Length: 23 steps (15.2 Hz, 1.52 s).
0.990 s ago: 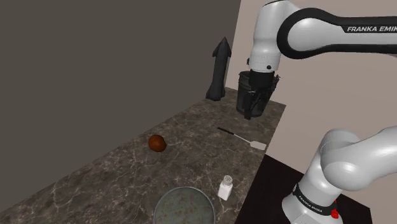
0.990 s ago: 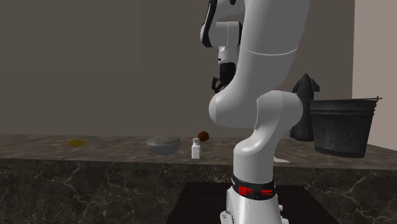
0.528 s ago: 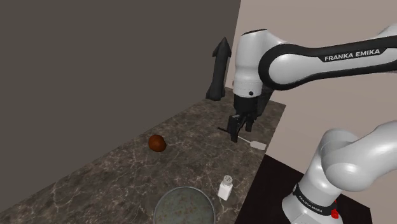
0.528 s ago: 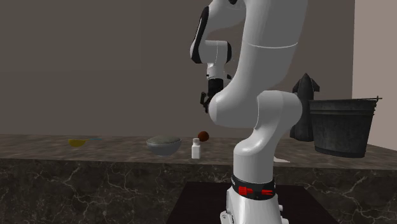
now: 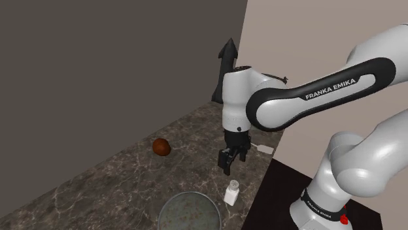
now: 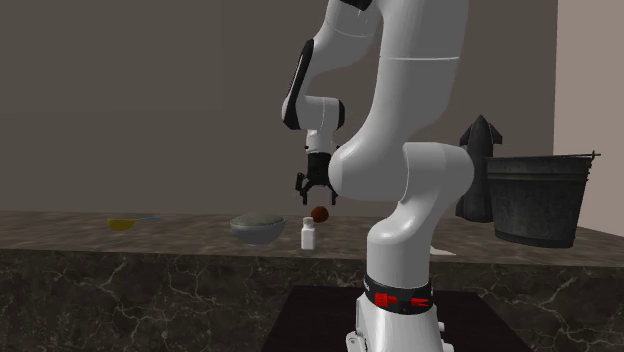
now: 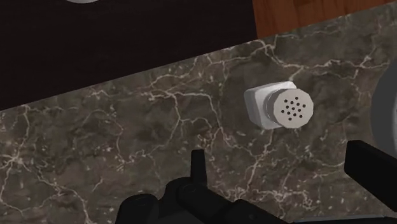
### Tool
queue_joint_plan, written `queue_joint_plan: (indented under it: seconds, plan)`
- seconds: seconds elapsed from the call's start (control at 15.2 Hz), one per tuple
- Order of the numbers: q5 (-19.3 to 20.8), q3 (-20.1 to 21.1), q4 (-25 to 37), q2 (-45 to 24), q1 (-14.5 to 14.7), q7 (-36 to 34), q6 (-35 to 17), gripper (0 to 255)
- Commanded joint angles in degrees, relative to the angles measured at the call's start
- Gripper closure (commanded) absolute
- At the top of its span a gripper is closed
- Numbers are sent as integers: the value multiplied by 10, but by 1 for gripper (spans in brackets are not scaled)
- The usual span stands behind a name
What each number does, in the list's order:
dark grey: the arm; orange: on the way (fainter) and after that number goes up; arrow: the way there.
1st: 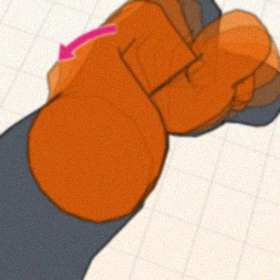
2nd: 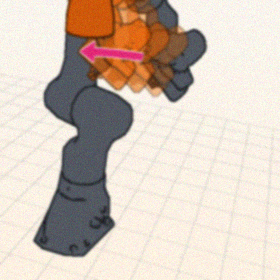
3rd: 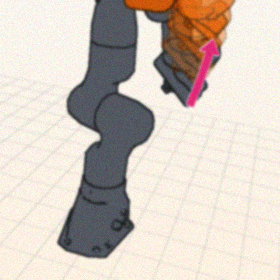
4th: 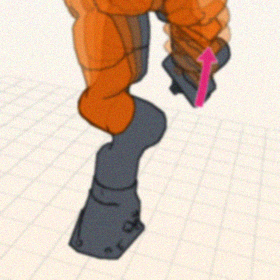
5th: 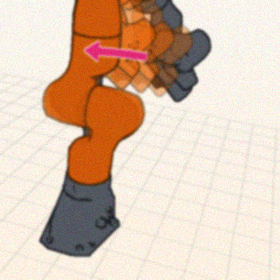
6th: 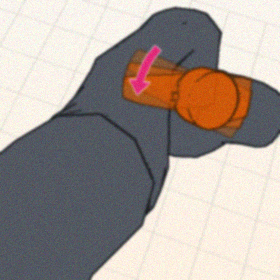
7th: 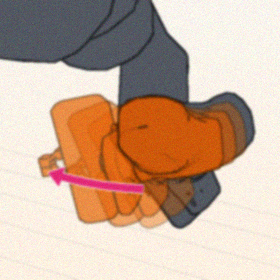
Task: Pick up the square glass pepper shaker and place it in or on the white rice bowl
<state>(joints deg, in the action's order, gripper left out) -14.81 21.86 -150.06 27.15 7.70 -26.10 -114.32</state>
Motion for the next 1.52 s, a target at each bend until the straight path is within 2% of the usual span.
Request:
queue_joint_plan:
  seconds: [0.0, 0.13, 0.66, 1.19, 1.25, 1.45]
  plan:
    - [-6, 17, -2, -37, 3, -14, -36, 0]
    - [-9, 37, 0, -78, 6, -31, -71, 0]
    - [-13, 51, -35, -118, 8, -35, -144, 0]
    - [-13, 51, -35, -118, 8, -35, -144, 0]
    - [-13, 51, -35, -118, 8, -35, -144, 255]
    - [-13, 51, -35, -118, 8, -35, -144, 255]
